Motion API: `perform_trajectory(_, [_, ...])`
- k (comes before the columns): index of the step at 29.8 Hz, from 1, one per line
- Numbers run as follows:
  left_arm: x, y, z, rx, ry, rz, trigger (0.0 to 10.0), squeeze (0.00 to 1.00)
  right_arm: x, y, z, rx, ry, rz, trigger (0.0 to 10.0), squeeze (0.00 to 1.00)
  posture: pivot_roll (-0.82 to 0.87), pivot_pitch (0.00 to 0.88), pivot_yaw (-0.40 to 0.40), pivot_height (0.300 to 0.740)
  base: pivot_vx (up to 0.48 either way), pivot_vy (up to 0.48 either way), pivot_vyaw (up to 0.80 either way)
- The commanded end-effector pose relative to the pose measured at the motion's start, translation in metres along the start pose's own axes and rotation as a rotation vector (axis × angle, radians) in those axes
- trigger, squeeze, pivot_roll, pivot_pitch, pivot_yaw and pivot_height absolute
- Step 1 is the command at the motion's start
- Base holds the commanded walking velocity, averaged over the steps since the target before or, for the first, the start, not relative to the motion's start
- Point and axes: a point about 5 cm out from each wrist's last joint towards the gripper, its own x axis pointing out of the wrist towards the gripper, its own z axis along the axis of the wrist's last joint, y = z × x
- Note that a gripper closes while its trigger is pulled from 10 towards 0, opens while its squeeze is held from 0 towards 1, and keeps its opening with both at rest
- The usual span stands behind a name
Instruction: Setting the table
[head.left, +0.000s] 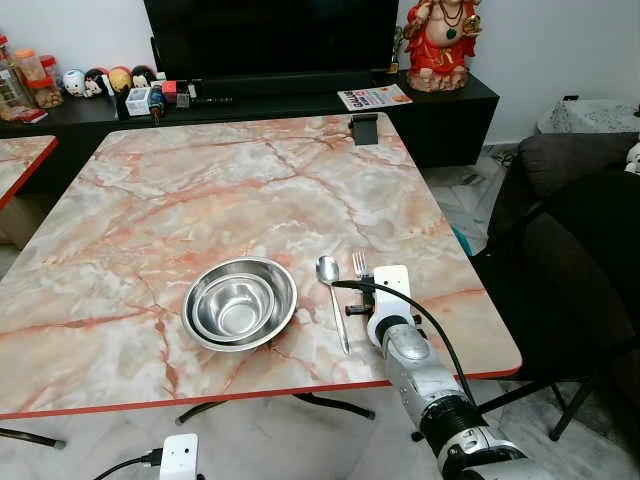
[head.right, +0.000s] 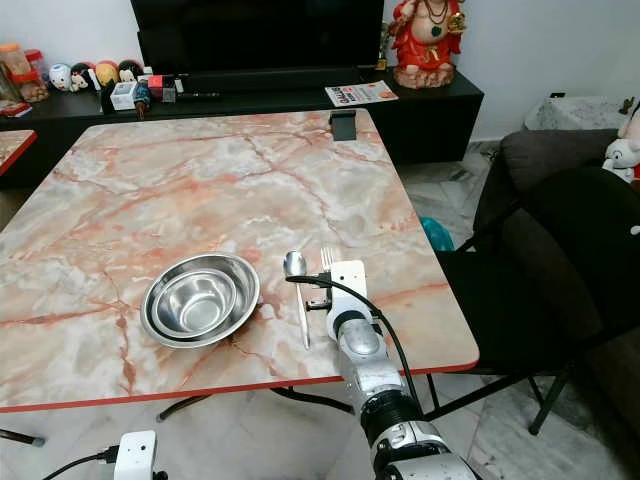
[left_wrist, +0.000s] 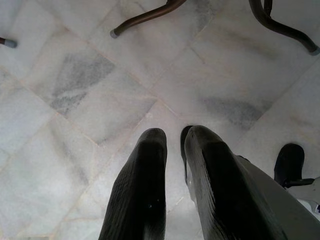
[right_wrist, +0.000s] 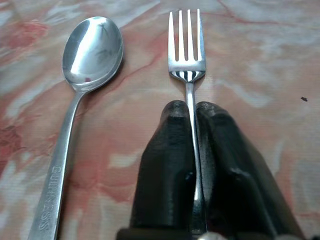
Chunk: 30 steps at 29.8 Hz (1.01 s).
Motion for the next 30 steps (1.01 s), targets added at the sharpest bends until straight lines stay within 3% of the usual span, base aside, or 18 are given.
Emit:
perform_trajectory(1, [-0.001,0.004,-0.003,0.015,0.013,0.007,10.0,0.0,0.001,0.0,0.0,0.013,0.012,-0.001,10.0,1.0,-0.02,0.0,0.033,0.74,0.0,0.0,0.0])
perform_trajectory(13, [-0.001,0.006,-0.004,0.016,0.015,0.009,10.0,0.0,0.001,-0.001,0.001,0.013,0.005,-0.007,10.0,1.0,-0.02,0.0,0.038,0.74,0.0,0.0,0.0])
perform_trajectory(14, [-0.001,0.005,-0.003,0.016,0.015,0.008,10.0,0.0,0.001,0.0,0.004,0.012,-0.016,-0.006,10.0,0.82,-0.02,0.0,0.037,0.74,0.0,0.0,0.0])
perform_trajectory(15, [-0.001,0.005,-0.003,0.017,0.014,0.007,10.0,0.0,0.001,0.0,0.007,0.008,-0.035,-0.008,10.0,0.0,-0.02,0.0,0.037,0.74,0.0,0.0,0.0])
perform_trajectory(21, [0.0,0.005,-0.002,0.017,0.013,0.006,10.0,0.0,0.001,-0.001,0.017,-0.011,-0.105,-0.021,10.0,0.0,-0.02,0.0,0.037,0.74,0.0,0.0,0.0])
perform_trajectory(26, [0.0,0.004,-0.001,0.008,0.006,0.001,10.0,0.0,-0.003,-0.002,0.044,-0.099,-0.301,-0.047,10.0,0.0,-0.02,0.0,0.038,0.74,0.0,0.0,0.0])
perform_trajectory(30, [0.0,0.003,0.0,0.005,0.001,-0.001,10.0,0.0,-0.003,0.0,0.043,-0.078,-0.302,-0.034,10.0,0.0,-0.02,0.0,0.036,0.74,0.0,0.0,0.0])
